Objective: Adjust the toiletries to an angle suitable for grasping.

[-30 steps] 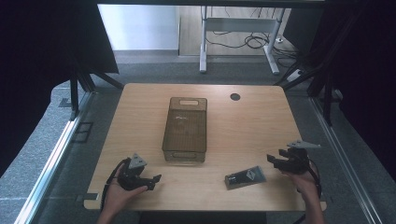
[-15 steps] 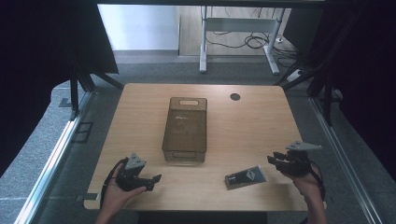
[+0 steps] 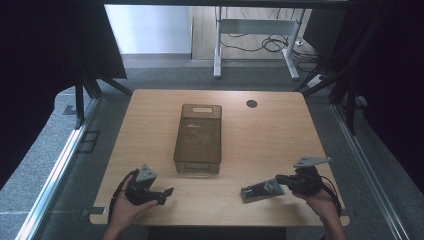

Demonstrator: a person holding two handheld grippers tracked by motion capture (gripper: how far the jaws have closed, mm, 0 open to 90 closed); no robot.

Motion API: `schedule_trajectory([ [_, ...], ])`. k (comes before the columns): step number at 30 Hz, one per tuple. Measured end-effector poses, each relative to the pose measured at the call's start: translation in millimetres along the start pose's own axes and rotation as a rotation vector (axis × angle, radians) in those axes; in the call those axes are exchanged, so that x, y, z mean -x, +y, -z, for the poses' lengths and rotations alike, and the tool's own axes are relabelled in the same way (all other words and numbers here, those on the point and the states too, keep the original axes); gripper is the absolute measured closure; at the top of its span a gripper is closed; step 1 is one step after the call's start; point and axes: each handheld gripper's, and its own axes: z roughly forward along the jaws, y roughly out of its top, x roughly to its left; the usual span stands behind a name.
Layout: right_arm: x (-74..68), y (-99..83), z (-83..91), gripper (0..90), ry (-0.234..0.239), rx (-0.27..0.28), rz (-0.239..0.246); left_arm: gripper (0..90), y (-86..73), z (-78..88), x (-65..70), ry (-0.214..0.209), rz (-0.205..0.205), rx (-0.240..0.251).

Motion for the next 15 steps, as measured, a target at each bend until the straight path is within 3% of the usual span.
schedule_trajectory([
  [9, -28.0, 0.6, -6.2, 89.8, 0.069, -0.035, 0.05, 18.8, 0.5, -0.6, 1.5, -0.01, -0.008, 0.001],
  [15, -35.4, 0.4, -20.6, 89.8, 0.101, -0.073, 0.059, 18.9, 0.5, -2.0, 2.3, -0.011, -0.007, -0.003],
])
